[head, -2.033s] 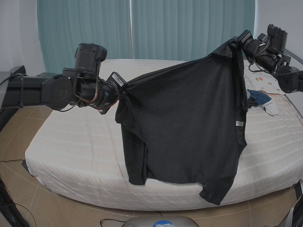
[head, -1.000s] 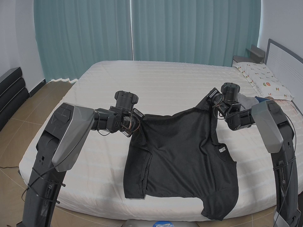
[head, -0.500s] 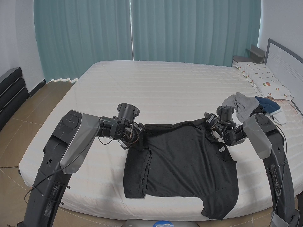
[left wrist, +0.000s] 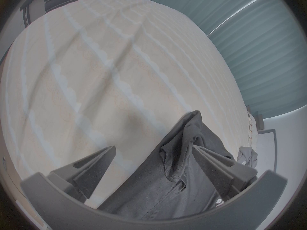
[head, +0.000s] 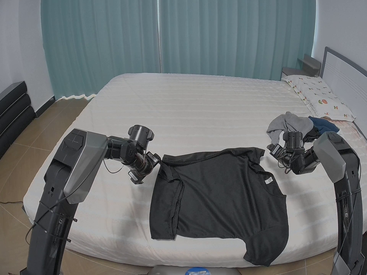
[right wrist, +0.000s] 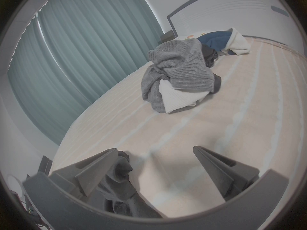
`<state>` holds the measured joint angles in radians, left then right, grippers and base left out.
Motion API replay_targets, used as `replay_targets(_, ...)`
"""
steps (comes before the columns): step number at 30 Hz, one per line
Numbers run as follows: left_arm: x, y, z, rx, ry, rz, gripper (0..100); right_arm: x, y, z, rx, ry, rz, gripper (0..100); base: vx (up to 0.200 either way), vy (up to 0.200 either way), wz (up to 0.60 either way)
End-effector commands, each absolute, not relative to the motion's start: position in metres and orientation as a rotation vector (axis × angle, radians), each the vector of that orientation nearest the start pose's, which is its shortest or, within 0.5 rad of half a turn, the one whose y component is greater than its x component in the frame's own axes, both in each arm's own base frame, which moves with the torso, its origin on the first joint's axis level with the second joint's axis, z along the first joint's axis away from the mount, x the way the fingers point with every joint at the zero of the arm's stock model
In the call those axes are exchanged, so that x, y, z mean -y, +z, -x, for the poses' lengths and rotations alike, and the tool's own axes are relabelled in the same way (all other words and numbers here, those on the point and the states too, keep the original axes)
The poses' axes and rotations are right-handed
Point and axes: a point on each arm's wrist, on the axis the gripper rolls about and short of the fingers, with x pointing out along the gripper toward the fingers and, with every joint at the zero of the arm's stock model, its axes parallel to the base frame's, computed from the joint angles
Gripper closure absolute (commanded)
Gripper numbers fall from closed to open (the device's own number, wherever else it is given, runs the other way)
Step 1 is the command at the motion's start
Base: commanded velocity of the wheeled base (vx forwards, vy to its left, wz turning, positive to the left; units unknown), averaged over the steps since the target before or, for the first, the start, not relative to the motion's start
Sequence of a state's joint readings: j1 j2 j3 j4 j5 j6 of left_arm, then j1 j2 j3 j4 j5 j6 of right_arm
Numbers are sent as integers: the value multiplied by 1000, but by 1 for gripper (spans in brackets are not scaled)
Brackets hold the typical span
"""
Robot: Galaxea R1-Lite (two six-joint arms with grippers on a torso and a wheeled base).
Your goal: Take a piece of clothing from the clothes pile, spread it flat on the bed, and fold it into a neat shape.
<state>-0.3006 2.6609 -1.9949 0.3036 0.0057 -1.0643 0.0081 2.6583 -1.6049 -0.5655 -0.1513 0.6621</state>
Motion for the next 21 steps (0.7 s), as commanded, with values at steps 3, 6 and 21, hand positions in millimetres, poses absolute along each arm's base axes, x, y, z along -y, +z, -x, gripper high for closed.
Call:
replay_targets(3,136,41,-475,-1020,204,889,0,3,0,-488,-422,-244,-668,0,0,0,0)
replay_targets(6,135,46,-460,-1066,190,888,0,0,6,-476,-405,-209,-678,0,0,0,0)
replay_targets(21,184,40,-349,-1075,48,840,0,-9,22,-345,-516,-66,-961,0,0,0,0)
